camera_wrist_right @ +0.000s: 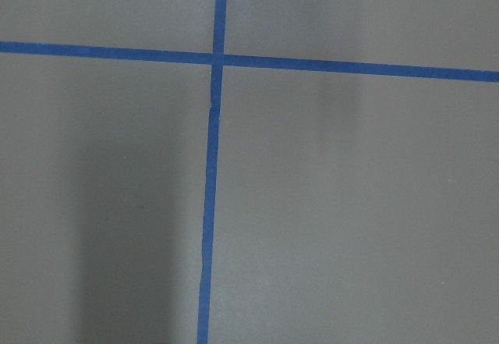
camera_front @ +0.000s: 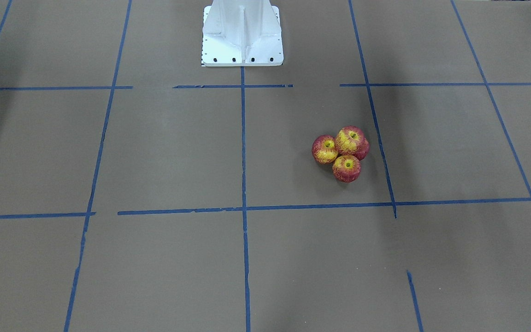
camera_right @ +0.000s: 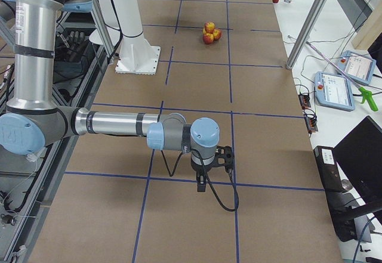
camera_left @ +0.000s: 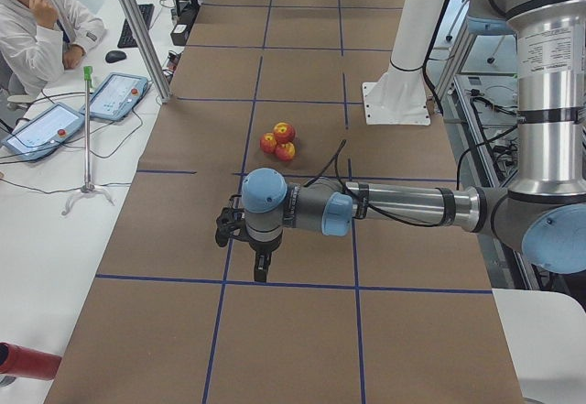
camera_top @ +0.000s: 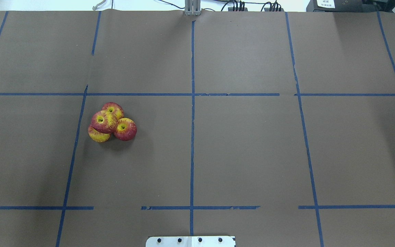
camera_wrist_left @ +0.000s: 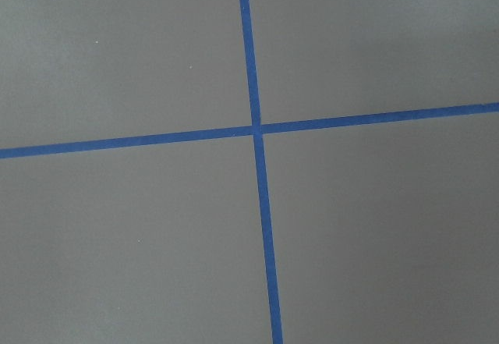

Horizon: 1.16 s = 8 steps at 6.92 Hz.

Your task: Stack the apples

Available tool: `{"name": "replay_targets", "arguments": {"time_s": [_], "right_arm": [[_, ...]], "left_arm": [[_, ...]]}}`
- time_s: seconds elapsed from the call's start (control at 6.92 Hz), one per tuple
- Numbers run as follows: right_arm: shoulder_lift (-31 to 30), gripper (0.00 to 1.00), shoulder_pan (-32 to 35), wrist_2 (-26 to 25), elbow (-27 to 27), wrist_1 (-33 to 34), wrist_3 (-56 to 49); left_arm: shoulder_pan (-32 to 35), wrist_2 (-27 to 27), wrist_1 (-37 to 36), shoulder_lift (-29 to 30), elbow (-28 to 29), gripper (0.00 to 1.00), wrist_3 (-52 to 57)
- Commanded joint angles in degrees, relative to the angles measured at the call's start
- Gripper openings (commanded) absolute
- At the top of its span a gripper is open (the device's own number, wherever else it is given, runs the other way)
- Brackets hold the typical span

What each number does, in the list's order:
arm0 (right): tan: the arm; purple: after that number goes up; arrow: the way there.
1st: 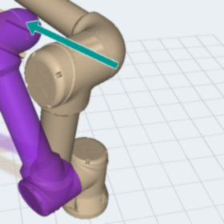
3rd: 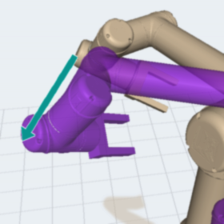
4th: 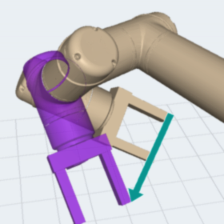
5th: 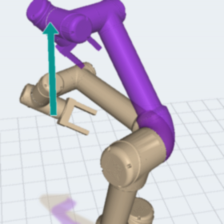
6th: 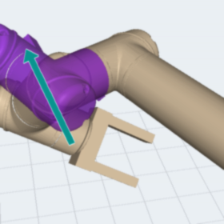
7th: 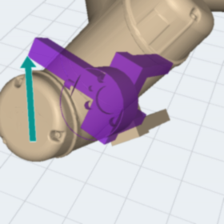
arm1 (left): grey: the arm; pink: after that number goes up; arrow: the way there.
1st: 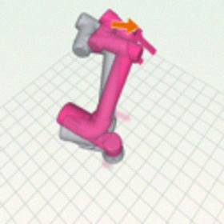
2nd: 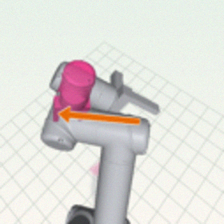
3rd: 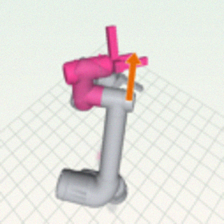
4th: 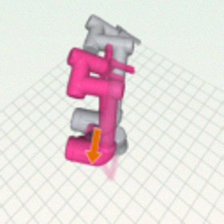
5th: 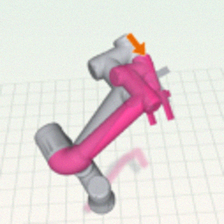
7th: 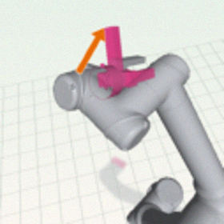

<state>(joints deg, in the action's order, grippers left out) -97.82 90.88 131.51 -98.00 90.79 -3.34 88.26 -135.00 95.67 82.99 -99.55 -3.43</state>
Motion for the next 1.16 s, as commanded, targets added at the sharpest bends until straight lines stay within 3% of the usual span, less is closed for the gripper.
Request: {"name": "replay_targets", "arguments": {"time_s": [0.0, 0.29, 1.01], "right_arm": [[0.0, 1.0, 0.0, -0.02, 0.0, 0.0, 0.0], [0.0, 1.0, 0.0, -0.02, 0.0, 0.0, 0.0], [0.0, 1.0, 0.0, -0.02, 0.0, 0.0, 0.0]], "left_arm": [[0.59, -0.26, -0.39, -0.2, 0.15, 1.0, 1.83], [2.18, -2.98, -3.89, 0.5, 0.5, 1.0, 6.32], [2.18, -3.08, -4.09, 0.68, 0.41, 1.0, 6.33]]}}
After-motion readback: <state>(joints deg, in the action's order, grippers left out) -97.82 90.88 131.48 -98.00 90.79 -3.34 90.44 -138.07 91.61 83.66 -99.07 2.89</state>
